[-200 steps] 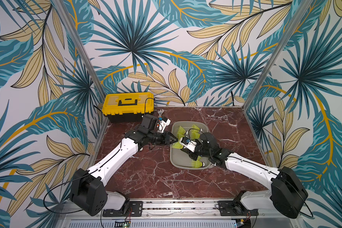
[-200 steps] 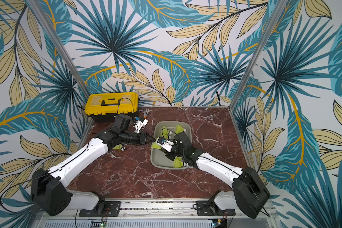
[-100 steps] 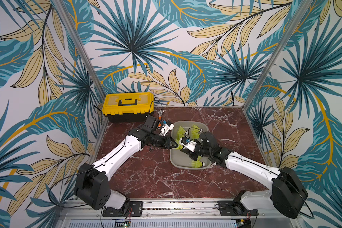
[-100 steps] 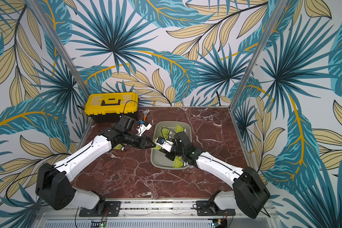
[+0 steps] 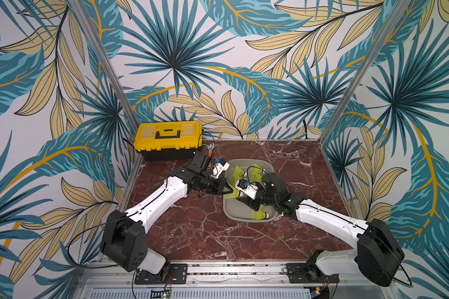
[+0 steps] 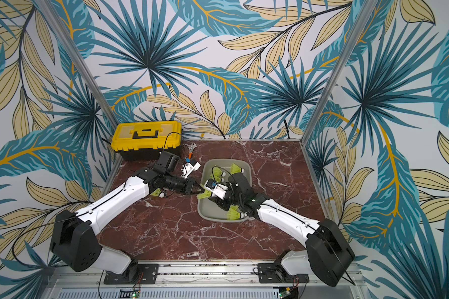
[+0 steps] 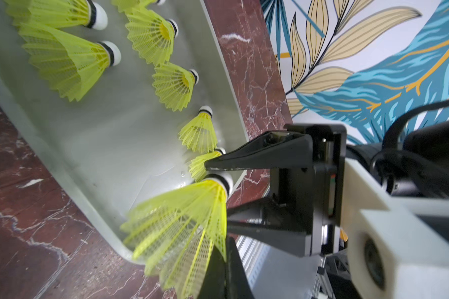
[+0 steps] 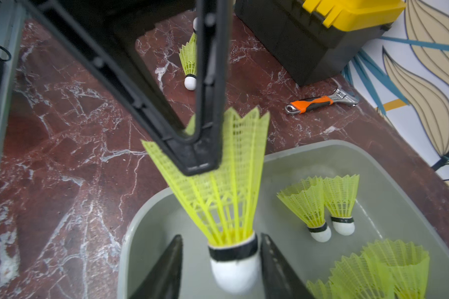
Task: Put the shuttlecocks into the storage box
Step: Place the shuttlecock in the storage box.
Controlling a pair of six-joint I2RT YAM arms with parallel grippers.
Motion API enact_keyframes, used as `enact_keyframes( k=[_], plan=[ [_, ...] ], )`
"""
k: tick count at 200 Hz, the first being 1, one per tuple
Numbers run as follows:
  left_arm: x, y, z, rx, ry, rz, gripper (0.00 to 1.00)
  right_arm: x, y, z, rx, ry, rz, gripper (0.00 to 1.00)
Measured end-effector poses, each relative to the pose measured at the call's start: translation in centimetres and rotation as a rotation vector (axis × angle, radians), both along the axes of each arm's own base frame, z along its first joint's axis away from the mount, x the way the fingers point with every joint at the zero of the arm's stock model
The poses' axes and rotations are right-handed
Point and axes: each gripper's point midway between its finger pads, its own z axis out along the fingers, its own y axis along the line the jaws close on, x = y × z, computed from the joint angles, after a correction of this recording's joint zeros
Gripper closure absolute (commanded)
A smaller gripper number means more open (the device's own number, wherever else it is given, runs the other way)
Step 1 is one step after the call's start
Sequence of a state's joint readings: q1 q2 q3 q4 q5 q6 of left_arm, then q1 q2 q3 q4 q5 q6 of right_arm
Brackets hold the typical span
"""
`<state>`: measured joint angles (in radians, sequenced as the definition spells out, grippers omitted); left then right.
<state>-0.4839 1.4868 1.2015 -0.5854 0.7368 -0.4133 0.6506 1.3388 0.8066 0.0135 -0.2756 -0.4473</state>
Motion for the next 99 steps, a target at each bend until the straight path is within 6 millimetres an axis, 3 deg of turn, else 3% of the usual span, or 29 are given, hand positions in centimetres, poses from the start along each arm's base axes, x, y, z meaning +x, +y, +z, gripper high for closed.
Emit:
enact_keyframes(
  k=[34,99],
  plan=[
    [2.0,-0.6,0.3,-0.038,-0.001,0.078,1.00,0.4,-1.7,0.8,0.014,-0.058,-0.098,0.31],
    [5.2,-1.9,-2.5,-0.074,0.053,0.204,1.00,-0.6,-6.9,1.6,0.063,-0.127,-0.329,0.28]
  ],
)
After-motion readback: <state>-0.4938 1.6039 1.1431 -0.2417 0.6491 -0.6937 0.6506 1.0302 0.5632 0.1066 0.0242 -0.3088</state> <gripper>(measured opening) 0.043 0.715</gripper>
